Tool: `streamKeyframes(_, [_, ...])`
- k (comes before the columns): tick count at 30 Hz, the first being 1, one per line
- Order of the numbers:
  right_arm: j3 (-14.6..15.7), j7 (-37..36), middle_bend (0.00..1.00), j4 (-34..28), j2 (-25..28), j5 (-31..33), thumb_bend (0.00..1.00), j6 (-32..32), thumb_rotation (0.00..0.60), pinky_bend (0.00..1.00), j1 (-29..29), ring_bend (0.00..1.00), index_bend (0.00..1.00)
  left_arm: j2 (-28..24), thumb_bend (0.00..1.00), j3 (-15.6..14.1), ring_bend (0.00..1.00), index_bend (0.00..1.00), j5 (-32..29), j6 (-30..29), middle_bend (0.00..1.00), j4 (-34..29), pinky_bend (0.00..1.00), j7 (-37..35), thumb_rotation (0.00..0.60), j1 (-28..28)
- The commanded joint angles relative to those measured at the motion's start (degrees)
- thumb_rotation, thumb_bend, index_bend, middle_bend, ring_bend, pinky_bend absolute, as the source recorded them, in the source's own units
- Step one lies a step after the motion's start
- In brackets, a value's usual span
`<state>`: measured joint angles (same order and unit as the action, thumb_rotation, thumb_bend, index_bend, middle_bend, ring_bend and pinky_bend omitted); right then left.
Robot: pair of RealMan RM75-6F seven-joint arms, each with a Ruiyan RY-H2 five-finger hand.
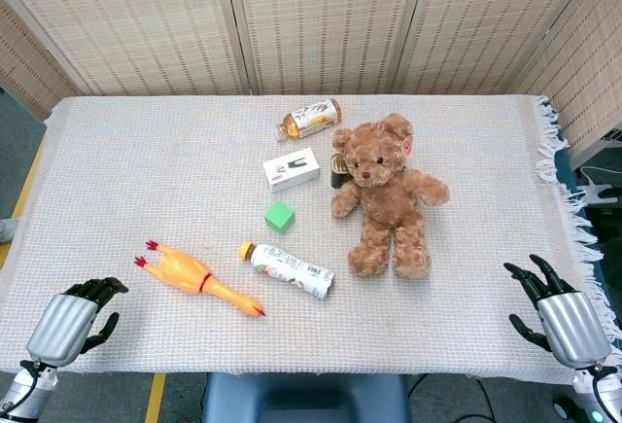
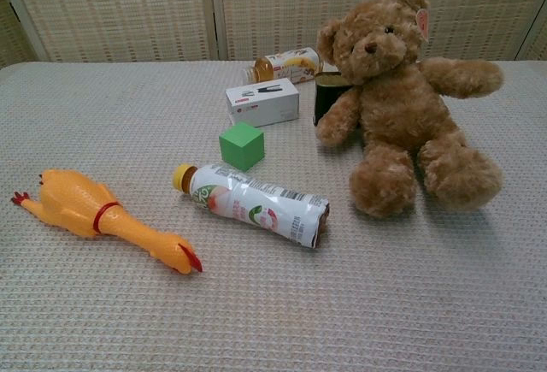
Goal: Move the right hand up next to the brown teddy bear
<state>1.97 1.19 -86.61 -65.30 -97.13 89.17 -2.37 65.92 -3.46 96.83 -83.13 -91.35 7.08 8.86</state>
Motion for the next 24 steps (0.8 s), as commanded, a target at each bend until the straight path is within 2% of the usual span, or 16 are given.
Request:
streamKeyframes(1, [-0.07, 0.20, 0.30, -0.01, -0.11, 0.12, 0.12, -0.11, 0.600, 0.49, -0.03, 0.09, 0.15, -0.02, 0.44, -0.08, 0.31, 0.33, -0.04, 0.20, 0.30, -0.06, 0.47, -0.06, 0.600, 0.05])
streamKeyframes(6, [-0.29, -0.10, 0.30, -0.30, 0.12, 0.75, 0.12, -0.92, 0.600, 0.49, -0.39, 0.09, 0.16, -0.12, 0.44, -0.09, 0.31, 0.33, -0.11, 0.15, 0.30, -0.18, 0.47, -0.06, 0.600, -0.02])
streamKeyframes(11, [-2.02, -2.39, 0.30, 1.27, -1.88, 0.51, 0.12, 0.59, 0.600, 0.49, -1.23, 0.09, 0.24, 0.19, 0.45, 0.16, 0.31, 0.33, 0.36, -0.40, 0.30, 0.05, 0.47, -0.35, 0.600, 0.07])
streamKeyframes(18, [-6.99, -5.42, 0.25, 11.66, -10.17, -0.47, 0.12, 2.26, 0.600, 0.51, -5.98, 0.09, 0.30, 0.24, 0.45, 0.22, 0.31, 0.33, -0.21, 0.38, 0.31, 1.24, 0.47, -2.49, 0.600, 0.47])
streamKeyframes(24, [-11.07, -2.69, 0.25, 18.19, -15.36, 0.05, 0.10, 1.87, 0.600, 0.48, -10.88, 0.09, 0.30, 0.05, 0.44, 0.20, 0.31, 0.33, 0.47, -0.91, 0.31, 1.09, 0.47, -3.08, 0.600, 0.13])
